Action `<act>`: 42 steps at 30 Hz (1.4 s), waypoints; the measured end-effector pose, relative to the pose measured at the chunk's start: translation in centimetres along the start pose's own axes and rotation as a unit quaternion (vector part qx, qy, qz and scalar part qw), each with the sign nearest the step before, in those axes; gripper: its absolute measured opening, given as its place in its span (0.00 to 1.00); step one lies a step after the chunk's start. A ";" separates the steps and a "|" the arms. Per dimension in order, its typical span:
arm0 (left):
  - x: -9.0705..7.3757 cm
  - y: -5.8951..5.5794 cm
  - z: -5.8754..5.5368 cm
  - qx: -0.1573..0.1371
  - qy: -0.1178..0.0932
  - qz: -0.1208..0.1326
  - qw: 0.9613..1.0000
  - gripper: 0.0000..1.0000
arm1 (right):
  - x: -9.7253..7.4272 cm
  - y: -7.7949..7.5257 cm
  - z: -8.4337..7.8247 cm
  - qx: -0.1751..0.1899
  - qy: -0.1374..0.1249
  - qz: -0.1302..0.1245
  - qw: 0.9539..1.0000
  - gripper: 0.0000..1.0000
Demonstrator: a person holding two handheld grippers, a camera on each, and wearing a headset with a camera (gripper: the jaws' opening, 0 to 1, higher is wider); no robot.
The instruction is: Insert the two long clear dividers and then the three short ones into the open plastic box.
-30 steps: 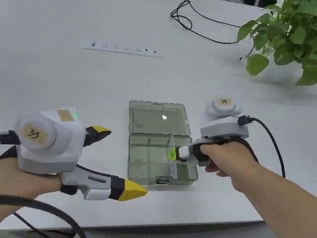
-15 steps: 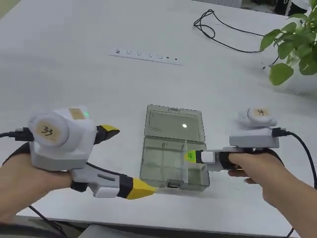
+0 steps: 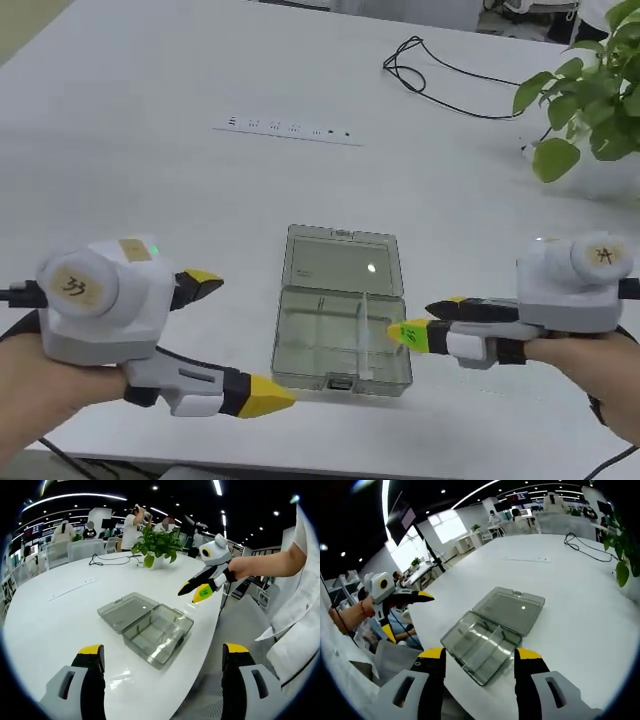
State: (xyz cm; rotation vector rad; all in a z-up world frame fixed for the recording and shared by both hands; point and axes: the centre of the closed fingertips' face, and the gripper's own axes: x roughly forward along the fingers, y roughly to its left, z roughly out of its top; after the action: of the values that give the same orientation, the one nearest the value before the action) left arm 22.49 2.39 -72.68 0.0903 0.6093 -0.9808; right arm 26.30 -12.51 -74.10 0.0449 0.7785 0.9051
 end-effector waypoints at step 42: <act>2.5 7.9 -10.2 -0.081 0.205 0.144 0.965 0.58 | -3.4 -2.2 -4.0 -0.142 -0.022 0.047 0.989 0.86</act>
State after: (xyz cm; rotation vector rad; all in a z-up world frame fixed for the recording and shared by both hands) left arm 25.27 8.43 -84.01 0.2347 1.0246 -0.6284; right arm 24.05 -17.50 -75.82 -0.1496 0.6050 1.0932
